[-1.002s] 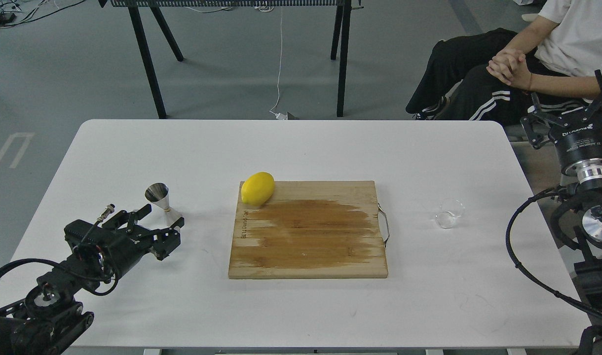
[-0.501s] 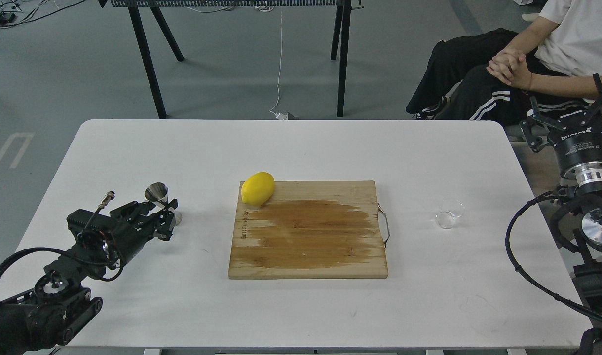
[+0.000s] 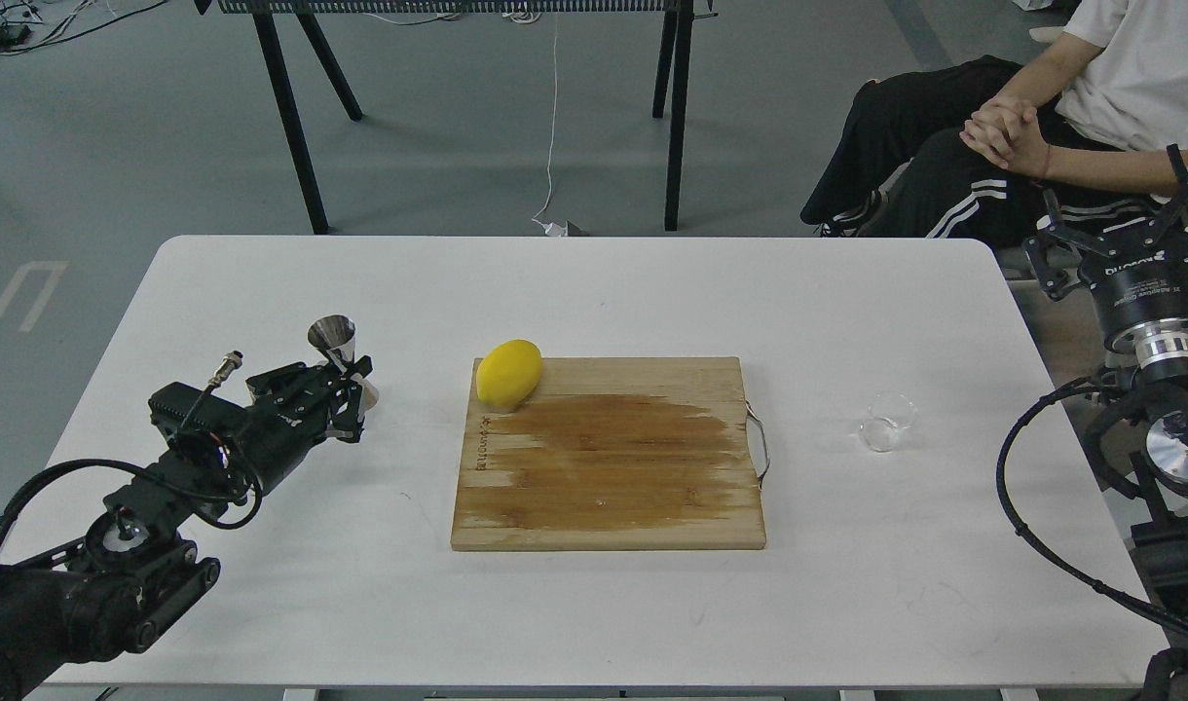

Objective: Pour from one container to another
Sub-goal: 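Lift the jigger with the left gripper and carry it onto the cutting board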

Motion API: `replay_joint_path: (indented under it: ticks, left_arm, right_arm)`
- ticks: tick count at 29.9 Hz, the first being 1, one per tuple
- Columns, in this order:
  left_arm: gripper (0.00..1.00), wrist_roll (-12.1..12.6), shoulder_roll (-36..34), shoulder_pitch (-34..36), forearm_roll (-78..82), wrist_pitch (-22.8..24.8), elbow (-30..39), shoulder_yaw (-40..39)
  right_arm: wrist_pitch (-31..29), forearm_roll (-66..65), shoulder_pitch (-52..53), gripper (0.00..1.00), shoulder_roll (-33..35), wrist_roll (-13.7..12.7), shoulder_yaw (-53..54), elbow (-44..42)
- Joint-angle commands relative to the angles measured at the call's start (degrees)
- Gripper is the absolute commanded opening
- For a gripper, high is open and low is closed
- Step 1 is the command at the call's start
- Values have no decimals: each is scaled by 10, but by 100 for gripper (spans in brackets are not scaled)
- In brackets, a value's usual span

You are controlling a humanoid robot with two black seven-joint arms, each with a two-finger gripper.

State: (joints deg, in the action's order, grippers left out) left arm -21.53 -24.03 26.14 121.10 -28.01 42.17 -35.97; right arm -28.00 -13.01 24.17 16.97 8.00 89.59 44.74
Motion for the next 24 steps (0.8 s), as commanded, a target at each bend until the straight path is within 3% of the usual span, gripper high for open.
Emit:
replay_joint_path:
  ticks: [1, 8, 10, 12, 18, 24]
  left_arm:
    - [12, 10, -1, 22, 6, 0, 47, 2]
    - [9, 17, 57, 100, 39, 0, 48, 64]
    - [9, 32, 84, 116, 39, 0, 48, 86]
    - [9, 46, 105, 117, 39, 14, 47, 97]
    - [9, 54, 160, 112, 39, 19, 41, 157]
    - [10, 90, 190, 86, 39, 19, -9, 186]
  right_arm:
    - [0, 0, -4, 100, 2, 0, 1, 0]
    - [0, 0, -8, 100, 32, 0, 1, 0]
    - [0, 1, -10, 100, 36, 0, 1, 0]
    - [0, 0, -11, 100, 37, 0, 2, 0]
    - [0, 1, -18, 100, 38, 0, 10, 0]
    - [0, 1, -23, 100, 38, 0, 15, 1]
